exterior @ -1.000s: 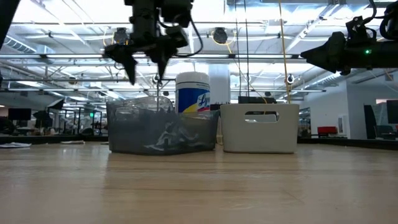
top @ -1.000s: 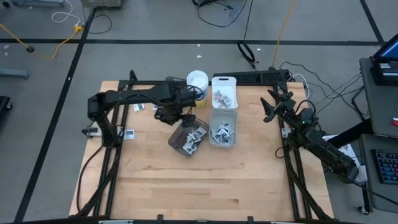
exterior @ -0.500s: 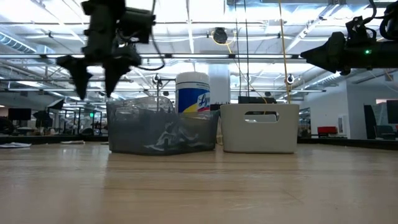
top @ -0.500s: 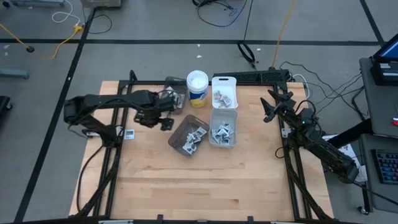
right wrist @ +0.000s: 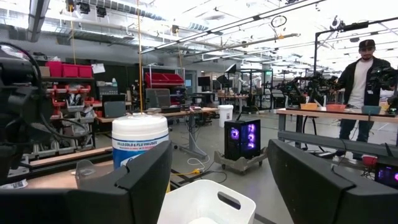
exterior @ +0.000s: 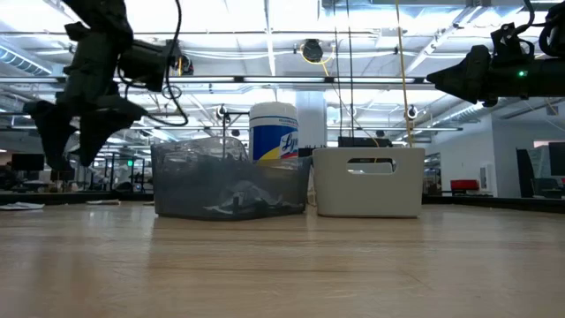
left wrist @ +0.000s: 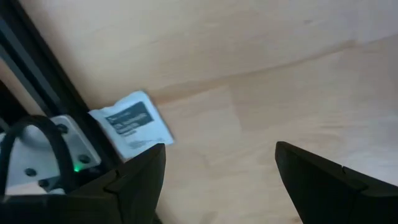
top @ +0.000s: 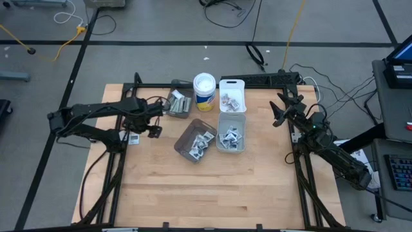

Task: Pick & Place First Aid Supplies
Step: Put the bottom towelette pack into the bottom black bin

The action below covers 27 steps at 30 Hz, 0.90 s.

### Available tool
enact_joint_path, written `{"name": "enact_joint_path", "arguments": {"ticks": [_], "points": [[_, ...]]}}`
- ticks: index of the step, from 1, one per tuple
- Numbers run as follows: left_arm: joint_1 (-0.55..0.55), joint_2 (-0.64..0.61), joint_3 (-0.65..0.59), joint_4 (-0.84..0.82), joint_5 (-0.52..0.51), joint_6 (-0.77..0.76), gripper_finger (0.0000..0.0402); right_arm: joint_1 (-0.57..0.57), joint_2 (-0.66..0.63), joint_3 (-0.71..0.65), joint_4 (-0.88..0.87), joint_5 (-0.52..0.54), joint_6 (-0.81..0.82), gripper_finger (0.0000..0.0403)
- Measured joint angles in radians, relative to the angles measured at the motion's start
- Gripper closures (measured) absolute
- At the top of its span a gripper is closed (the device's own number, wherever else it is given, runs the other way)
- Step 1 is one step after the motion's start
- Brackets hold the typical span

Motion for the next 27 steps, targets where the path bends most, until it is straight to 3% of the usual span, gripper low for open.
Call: {"name": "enact_joint_path", "arguments": {"ticks": [15, 27], "points": [[0.084, -0.005, -0.056, 0.035, 0.004, -0.021, 0.0092, 0.0, 0.0, 0.0, 0.0, 0.0, 0.0, 0.014], [0.126, 0.117, -0.056, 0.035, -0.078, -0.061, 0.0092, 0.0, 0.0, 0.0, 0.0, 0.0, 0.0, 0.014]]}}
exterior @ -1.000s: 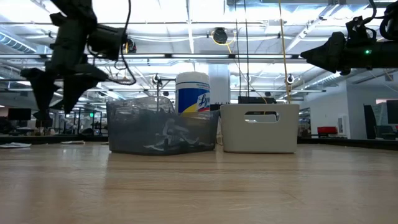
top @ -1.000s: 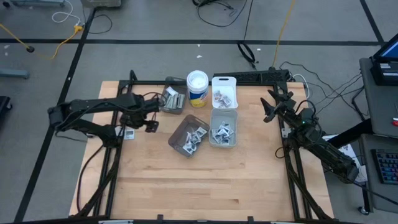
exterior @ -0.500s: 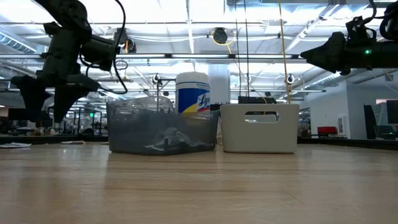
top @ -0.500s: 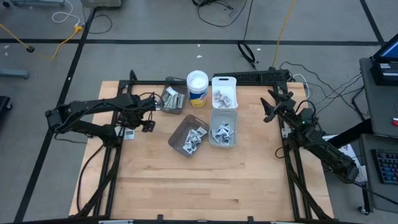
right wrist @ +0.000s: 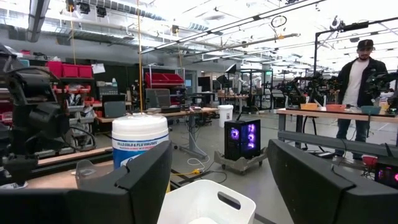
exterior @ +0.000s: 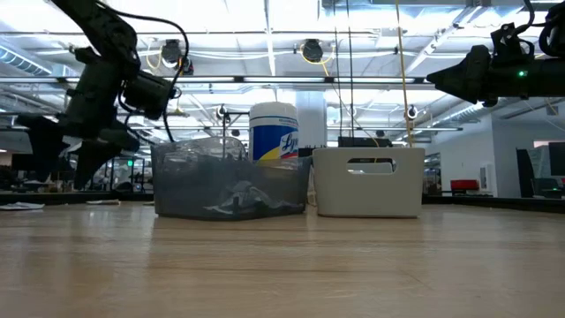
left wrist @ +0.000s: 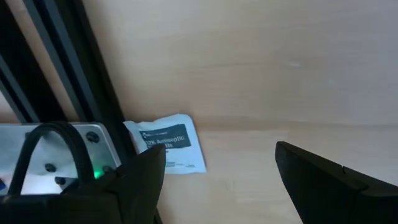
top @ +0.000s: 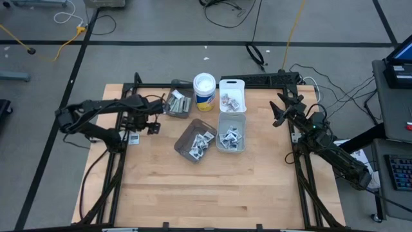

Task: Pick & Place First Aid Supplies
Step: Put the bottom towelette pack into the bottom black bin

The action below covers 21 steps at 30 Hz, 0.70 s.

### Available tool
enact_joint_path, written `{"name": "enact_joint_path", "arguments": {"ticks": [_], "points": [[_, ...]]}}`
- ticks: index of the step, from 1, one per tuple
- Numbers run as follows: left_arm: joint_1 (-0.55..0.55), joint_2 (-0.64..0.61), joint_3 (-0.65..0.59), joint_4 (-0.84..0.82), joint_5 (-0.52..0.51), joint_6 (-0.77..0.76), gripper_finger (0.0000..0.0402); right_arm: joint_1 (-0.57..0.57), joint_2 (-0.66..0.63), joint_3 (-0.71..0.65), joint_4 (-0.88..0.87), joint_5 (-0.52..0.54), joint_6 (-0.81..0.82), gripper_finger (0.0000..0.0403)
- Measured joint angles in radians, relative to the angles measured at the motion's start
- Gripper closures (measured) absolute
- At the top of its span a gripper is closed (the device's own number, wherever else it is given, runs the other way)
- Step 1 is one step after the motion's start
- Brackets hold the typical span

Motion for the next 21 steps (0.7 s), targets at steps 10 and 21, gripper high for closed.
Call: {"name": "enact_joint_path", "arguments": {"ticks": [10, 21], "points": [[0.002, 0.102, -0.007, 0.008, 0.003, -0.051, 0.0092, 0.0, 0.0, 0.0, 0.0, 0.0, 0.0, 0.014], [0.018, 0.085, -0.109, 0.159, 0.078, 0.0, 0.0092, 0.0, 0.0, 0.0, 0.0, 0.0, 0.0, 0.014]]}}
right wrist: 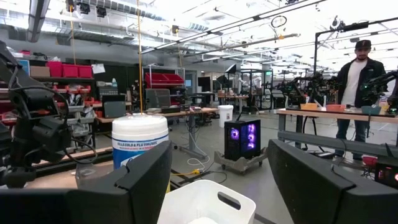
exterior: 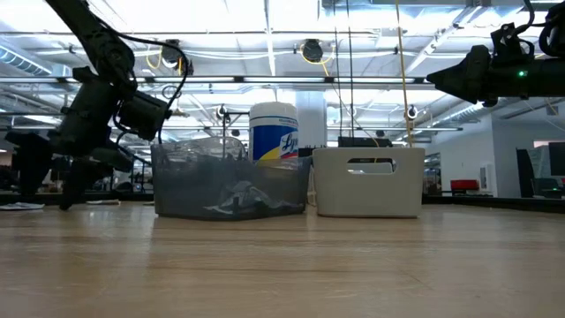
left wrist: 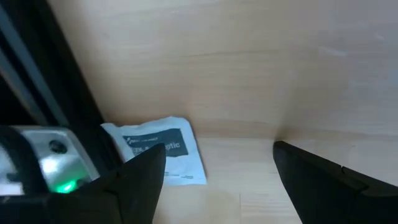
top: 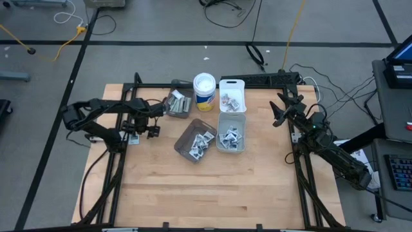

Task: Pick & Place First Aid Supplies
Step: Put the bottom towelette pack into the bottom black bin

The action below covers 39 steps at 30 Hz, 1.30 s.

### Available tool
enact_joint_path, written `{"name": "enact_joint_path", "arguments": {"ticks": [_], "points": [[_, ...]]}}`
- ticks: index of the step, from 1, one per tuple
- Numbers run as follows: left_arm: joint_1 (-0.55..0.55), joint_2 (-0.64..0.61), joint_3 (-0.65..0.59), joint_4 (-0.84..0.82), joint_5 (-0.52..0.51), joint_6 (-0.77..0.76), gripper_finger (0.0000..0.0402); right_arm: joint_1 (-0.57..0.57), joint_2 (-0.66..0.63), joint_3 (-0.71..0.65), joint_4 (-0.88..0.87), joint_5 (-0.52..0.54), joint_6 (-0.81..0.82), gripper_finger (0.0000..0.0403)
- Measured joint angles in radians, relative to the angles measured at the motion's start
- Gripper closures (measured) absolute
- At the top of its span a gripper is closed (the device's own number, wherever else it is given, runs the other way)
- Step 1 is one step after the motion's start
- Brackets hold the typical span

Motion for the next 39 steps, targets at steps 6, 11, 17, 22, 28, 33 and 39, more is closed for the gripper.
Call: {"name": "enact_joint_path", "arguments": {"ticks": [6, 11, 17, 22, 28, 33, 39], "points": [[0.036, -0.022, -0.038, 0.073, 0.036, 0.015, 0.0092, 0.0, 0.0, 0.0, 0.0, 0.0, 0.0, 0.014], [0.081, -0.024, -0.05, 0.088, 0.069, 0.083, 0.0092, 0.0, 0.0, 0.0, 0.0, 0.0, 0.0, 0.014], [0.13, -0.028, -0.063, 0.101, 0.093, 0.157, 0.0092, 0.0, 0.0, 0.0, 0.0, 0.0, 0.0, 0.014], [0.153, -0.026, -0.064, 0.103, 0.1, 0.167, 0.0117, 0.0, 0.0, 0.0, 0.0, 0.0, 0.0, 0.014], [0.153, -0.026, -0.064, 0.111, 0.118, 0.183, 0.0223, 0.0, 0.0, 0.0, 0.0, 0.0, 0.0, 0.014], [0.153, -0.026, -0.065, 0.111, 0.137, 0.193, 0.0308, 0.0, 0.0, 0.0, 0.0, 0.0, 0.0, 0.014], [0.153, -0.026, -0.067, 0.117, 0.165, 0.217, 0.0393, 0.0, 0.0, 0.0, 0.0, 0.0, 0.0, 0.014]]}}
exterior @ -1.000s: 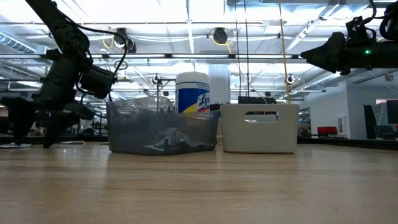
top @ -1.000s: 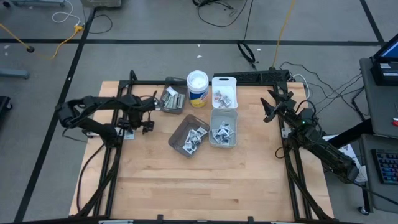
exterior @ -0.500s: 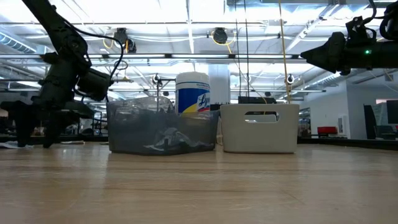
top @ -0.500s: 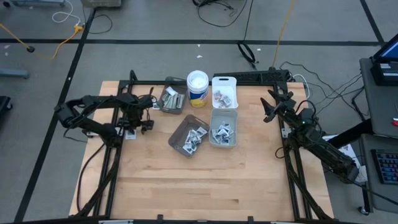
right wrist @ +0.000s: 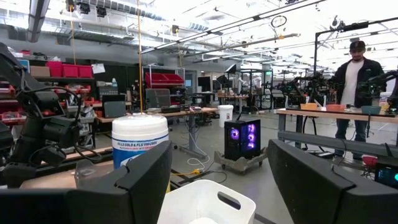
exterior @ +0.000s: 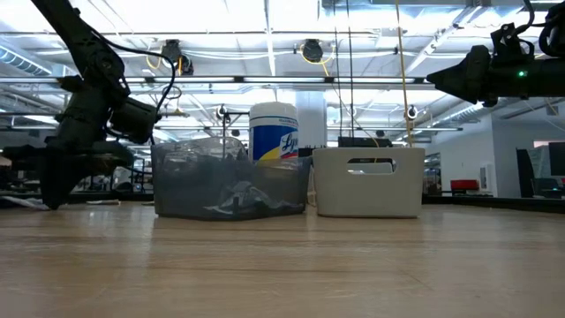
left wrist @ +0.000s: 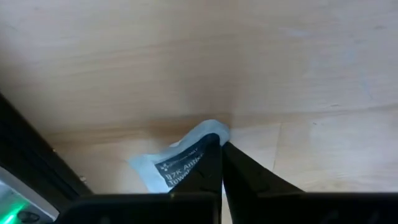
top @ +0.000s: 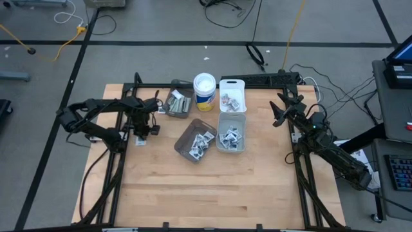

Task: Pick & Place First Aid Supplies
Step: Put the bottom towelette pack into the bottom black bin

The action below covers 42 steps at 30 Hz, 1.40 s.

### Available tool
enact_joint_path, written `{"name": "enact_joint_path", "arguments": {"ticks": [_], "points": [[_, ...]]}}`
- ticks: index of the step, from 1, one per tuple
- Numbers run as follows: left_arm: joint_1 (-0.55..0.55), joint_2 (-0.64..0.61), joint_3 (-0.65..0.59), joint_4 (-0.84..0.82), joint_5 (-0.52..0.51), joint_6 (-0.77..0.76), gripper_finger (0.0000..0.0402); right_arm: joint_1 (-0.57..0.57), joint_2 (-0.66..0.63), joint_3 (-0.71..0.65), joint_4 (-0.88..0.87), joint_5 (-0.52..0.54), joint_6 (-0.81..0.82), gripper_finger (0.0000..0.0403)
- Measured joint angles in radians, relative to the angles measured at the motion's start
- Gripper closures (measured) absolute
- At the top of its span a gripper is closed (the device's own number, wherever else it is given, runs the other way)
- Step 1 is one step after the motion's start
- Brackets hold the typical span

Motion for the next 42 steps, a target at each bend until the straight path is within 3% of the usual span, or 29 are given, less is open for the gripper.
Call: {"name": "enact_joint_path", "arguments": {"ticks": [10, 33, 42], "points": [[-0.004, -0.023, 0.04, -0.032, 0.006, 0.006, 0.04, 0.0, 0.0, 0.0, 0.0, 0.0, 0.0, 0.014], [-0.17, -0.099, 0.607, -0.609, -0.065, 0.002, 0.0401, 0.0, 0.0, 0.0, 0.0, 0.0, 0.0, 0.014], [-0.24, -0.085, 0.67, -0.659, -0.078, -0.032, 0.0401, 0.0, 0.0, 0.0, 0.0, 0.0, 0.0, 0.014]]}}
